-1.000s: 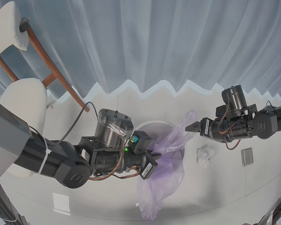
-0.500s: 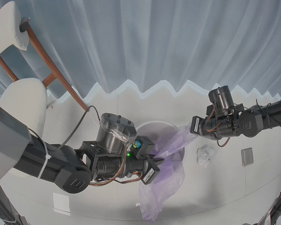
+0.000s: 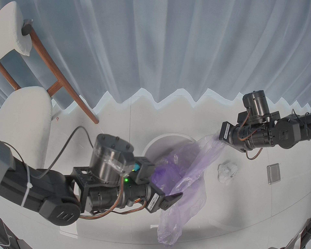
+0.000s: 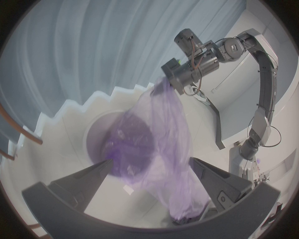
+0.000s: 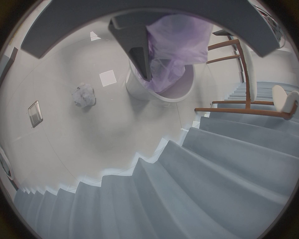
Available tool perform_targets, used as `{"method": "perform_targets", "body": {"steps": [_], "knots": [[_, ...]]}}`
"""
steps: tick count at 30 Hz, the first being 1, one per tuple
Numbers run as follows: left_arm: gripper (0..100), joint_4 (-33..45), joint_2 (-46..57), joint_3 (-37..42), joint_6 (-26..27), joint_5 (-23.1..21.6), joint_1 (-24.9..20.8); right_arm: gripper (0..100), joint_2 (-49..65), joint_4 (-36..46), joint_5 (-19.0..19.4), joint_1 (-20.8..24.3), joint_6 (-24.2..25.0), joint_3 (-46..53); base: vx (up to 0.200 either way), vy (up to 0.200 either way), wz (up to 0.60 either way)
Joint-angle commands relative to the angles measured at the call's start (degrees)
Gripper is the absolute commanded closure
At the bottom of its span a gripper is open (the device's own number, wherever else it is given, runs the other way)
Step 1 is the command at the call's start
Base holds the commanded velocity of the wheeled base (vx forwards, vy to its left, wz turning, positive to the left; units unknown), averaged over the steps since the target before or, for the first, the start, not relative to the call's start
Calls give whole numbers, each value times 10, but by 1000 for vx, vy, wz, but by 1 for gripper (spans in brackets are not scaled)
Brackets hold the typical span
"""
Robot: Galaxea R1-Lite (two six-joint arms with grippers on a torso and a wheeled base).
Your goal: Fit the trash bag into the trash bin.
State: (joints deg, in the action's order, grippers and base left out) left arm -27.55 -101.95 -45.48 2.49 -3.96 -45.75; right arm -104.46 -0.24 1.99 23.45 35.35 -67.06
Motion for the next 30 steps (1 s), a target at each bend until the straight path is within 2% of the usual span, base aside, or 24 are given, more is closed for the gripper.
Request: {"method": "perform_targets", "body": {"steps": [1, 6, 15, 23, 30], "knots": [[0, 4, 83, 101, -13, 0, 24, 100, 27, -1, 14, -21, 6, 13, 0, 0, 0], [0, 18, 75, 114, -9, -25, 19, 100, 22, -2, 13, -21, 7, 7, 0, 0, 0], [0, 14, -12, 59, -6, -25, -20, 100, 23, -2, 13, -23, 7, 5, 0, 0, 0], [0, 13, -53, 48, -6, -24, -56, 100, 22, -2, 12, -29, 6, -7, 0, 0, 0], [0, 12, -117, -7, -6, -20, -50, 100, 26, -1, 11, -28, 5, -19, 0, 0, 0]]}}
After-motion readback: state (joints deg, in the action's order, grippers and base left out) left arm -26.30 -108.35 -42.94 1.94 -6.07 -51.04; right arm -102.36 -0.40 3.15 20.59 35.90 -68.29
